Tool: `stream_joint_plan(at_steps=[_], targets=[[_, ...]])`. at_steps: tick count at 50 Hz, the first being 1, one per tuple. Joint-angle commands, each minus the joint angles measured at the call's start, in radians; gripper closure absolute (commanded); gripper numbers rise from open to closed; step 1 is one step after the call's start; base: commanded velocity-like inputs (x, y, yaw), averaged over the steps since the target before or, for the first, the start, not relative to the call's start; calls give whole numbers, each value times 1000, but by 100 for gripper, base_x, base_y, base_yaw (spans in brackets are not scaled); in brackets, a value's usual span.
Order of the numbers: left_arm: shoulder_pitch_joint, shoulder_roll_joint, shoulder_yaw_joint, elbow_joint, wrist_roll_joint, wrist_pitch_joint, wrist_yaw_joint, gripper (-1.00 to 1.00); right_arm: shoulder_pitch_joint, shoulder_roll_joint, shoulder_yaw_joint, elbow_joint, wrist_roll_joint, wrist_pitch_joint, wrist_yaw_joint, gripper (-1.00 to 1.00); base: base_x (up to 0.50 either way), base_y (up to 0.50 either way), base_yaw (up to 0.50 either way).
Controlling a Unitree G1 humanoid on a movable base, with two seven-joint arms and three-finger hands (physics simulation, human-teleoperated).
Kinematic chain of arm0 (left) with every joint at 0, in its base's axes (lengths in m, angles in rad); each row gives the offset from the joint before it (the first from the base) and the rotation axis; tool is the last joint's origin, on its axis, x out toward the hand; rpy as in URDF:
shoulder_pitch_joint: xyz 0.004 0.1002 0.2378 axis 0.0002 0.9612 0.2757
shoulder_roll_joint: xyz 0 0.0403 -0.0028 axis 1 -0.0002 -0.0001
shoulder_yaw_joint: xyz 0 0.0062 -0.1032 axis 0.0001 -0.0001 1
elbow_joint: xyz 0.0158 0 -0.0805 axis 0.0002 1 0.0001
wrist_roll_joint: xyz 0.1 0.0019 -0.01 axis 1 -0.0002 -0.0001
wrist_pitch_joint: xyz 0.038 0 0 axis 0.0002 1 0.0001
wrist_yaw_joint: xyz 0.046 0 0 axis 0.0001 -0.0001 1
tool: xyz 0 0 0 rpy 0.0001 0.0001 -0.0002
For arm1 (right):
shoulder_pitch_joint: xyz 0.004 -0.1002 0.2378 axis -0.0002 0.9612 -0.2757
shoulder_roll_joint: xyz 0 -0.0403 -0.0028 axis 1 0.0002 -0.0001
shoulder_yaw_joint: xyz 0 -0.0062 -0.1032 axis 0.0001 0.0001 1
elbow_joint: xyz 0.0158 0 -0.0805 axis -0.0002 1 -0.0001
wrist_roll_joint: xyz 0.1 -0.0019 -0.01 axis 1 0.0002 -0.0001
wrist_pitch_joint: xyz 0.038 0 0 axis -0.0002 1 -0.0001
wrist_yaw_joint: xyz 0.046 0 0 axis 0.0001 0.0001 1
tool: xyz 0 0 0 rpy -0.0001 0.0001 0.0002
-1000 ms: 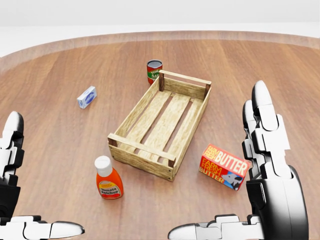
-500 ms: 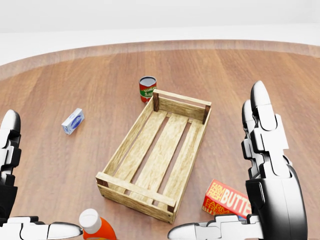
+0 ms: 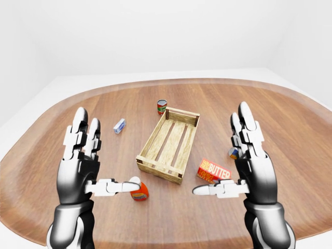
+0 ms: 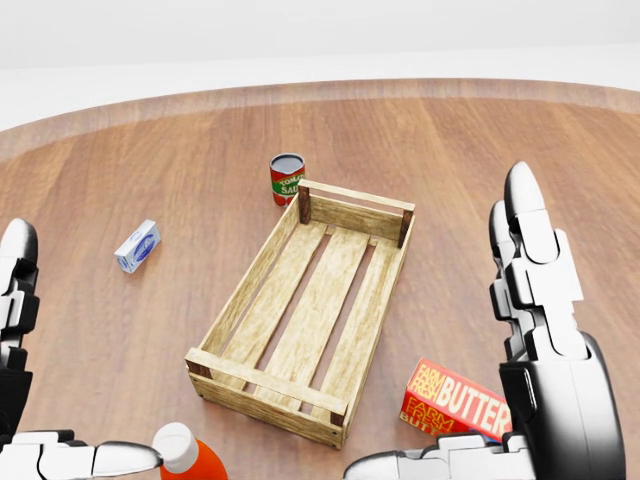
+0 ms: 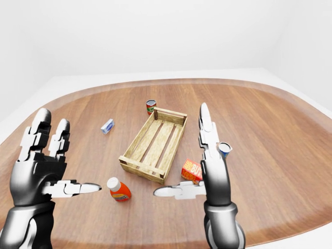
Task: Pick up the butter and put it in the tray.
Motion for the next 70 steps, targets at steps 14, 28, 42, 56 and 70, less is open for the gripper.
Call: stream_joint_plan(at_steps=[14, 28, 42, 56, 70], targets=[[-27, 8, 23, 13, -4, 0, 15, -100, -40, 84, -427, -195, -388, 0, 652, -100, 0, 0, 0], [-24, 7, 20, 18, -1, 0, 13, -100, -53, 42, -587, -49, -503, 0, 701, -100, 0, 0, 0], [-33, 12, 23, 29, -5, 0, 17, -100, -142, -10, -602, 108, -504, 0, 701, -100, 0, 0, 0], [-29, 10, 20, 28, -1, 0, 18, -100, -223, -84, -525, 326, -492, 0, 639, -100, 0, 0, 0], [-35, 12, 27, 26, -4, 0, 18, -100, -270, -119, -441, 471, -508, 0, 594, -100, 0, 0, 0]])
